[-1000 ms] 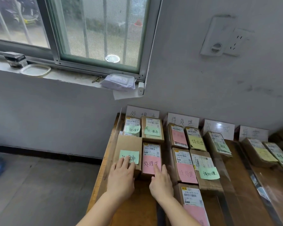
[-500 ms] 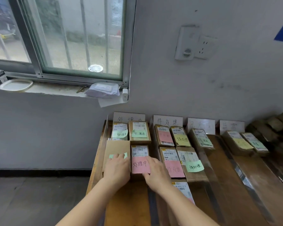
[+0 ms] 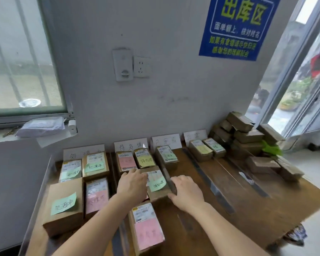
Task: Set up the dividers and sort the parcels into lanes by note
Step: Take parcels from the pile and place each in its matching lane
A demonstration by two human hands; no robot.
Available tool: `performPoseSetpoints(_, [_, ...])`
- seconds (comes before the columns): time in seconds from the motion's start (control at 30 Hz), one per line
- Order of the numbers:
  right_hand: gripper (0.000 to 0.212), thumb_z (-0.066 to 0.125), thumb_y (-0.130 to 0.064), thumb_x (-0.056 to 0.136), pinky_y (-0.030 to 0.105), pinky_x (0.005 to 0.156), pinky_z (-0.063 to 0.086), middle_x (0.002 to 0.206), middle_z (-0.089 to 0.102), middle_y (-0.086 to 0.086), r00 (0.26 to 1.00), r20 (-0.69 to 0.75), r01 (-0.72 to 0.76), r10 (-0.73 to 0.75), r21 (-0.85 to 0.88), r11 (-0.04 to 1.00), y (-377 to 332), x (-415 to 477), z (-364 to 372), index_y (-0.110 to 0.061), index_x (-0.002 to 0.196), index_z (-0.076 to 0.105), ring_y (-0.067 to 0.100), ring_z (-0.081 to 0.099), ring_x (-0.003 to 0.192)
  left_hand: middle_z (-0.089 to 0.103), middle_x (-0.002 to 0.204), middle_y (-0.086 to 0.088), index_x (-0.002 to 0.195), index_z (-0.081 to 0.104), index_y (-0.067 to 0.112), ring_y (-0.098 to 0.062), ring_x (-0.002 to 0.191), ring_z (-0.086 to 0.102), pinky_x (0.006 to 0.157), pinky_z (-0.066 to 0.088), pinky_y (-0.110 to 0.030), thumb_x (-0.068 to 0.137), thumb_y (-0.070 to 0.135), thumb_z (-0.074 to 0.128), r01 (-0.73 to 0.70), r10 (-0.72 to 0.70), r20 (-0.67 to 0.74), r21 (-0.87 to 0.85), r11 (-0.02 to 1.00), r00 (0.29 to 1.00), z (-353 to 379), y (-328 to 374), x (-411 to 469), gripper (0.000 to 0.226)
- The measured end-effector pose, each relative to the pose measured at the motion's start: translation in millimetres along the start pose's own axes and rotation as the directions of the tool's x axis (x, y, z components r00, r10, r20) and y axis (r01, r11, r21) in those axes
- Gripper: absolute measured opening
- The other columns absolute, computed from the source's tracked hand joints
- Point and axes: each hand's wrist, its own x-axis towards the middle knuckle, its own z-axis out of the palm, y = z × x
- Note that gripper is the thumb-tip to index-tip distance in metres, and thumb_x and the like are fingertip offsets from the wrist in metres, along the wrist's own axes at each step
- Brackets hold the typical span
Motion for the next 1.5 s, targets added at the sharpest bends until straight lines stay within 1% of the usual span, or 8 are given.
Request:
performPoseSetpoints(0.2, [0.058,0.060,-0.043,0.093,0.036,0.107,0.042,0.150,0.042,0.001,0.993,-0.033,-0.113,0.112,0.000,0.994,108,-32,-33,-0.026,0.146,0.041,0.021,0.039,0.137,0.054,0.135,0.000,0.133,0.053,0.021,-0.022,0.130,0.044,0.106,0.039,-0.040,0.095,0.030,0.051,-0.091,0.091,-0.003,-0.057,0.994,0.996,0,110,19,0.040])
performPoseSetpoints(0.43, [0.056,0.062,-0.039,0.092,0.035,0.105,0.043,0.145,0.046,0.000,0.981,-0.052,-0.186,0.187,0.020,0.982,228,-67,-63,-0.026,0.144,0.043,0.021,0.039,0.135,0.047,0.144,0.002,0.142,0.045,0.022,-0.019,0.135,0.040,0.109,0.036,-0.037,0.098,0.035,0.050,-0.147,0.146,-0.014,-0.094,0.985,0.989,14,238,38,0.045])
performPoseSetpoints(0.73, [0.052,0.064,-0.038,0.089,0.034,0.101,0.045,0.138,0.050,-0.002,0.950,-0.062,-0.305,0.307,0.042,0.951,358,-84,-86,-0.027,0.138,0.047,0.019,0.041,0.129,0.053,0.138,-0.001,0.138,0.049,0.019,-0.020,0.127,0.047,0.101,0.044,-0.035,0.097,0.037,0.051,-0.303,0.304,0.010,-0.071,0.950,0.953,26,367,84,0.044])
performPoseSetpoints(0.87, [0.045,0.061,-0.039,0.092,0.033,0.102,0.042,0.136,0.051,-0.003,0.934,-0.073,-0.346,0.351,0.074,0.935,411,-76,-87,-0.027,0.133,0.050,0.018,0.042,0.128,0.053,0.139,0.000,0.140,0.048,0.020,-0.019,0.128,0.047,0.103,0.042,-0.033,0.098,0.037,0.052,-0.339,0.340,-0.005,-0.087,0.937,0.940,36,415,114,0.046])
performPoseSetpoints(1.03, [0.058,0.061,-0.044,0.092,0.032,0.109,0.038,0.144,0.047,-0.003,0.919,-0.071,-0.385,0.389,0.063,0.921,479,-53,-90,-0.026,0.144,0.042,0.018,0.039,0.134,0.054,0.135,-0.001,0.134,0.052,0.019,-0.021,0.126,0.047,0.101,0.043,-0.036,0.096,0.035,0.053,-0.369,0.371,0.003,-0.095,0.924,0.928,55,472,171,0.042])
performPoseSetpoints(1.2, [0.058,0.059,-0.047,0.091,0.029,0.105,0.039,0.141,0.050,-0.003,0.899,-0.050,-0.433,0.435,0.044,0.900,541,-20,-98,-0.026,0.143,0.044,0.018,0.040,0.133,0.055,0.134,-0.002,0.134,0.054,0.018,-0.022,0.125,0.047,0.100,0.042,-0.037,0.095,0.036,0.053,-0.393,0.396,0.011,-0.103,0.914,0.918,67,525,234,0.043])
performPoseSetpoints(1.33, [0.059,0.058,-0.049,0.091,0.030,0.102,0.042,0.140,0.050,-0.003,0.888,-0.032,-0.457,0.458,0.039,0.889,583,11,-101,-0.027,0.144,0.044,0.017,0.043,0.131,0.054,0.132,-0.004,0.131,0.054,0.017,-0.024,0.123,0.047,0.099,0.041,-0.038,0.095,0.034,0.052,-0.391,0.395,0.055,-0.072,0.918,0.917,75,558,281,0.039])
performPoseSetpoints(1.5, [0.053,0.058,-0.049,0.091,0.030,0.098,0.046,0.136,0.053,-0.004,0.879,-0.009,-0.476,0.477,0.047,0.878,624,45,-96,-0.027,0.138,0.048,0.017,0.047,0.125,0.053,0.128,-0.007,0.130,0.052,0.016,-0.027,0.122,0.045,0.097,0.038,-0.039,0.095,0.030,0.052,-0.360,0.354,0.193,-0.003,0.933,0.915,90,590,325,0.037])
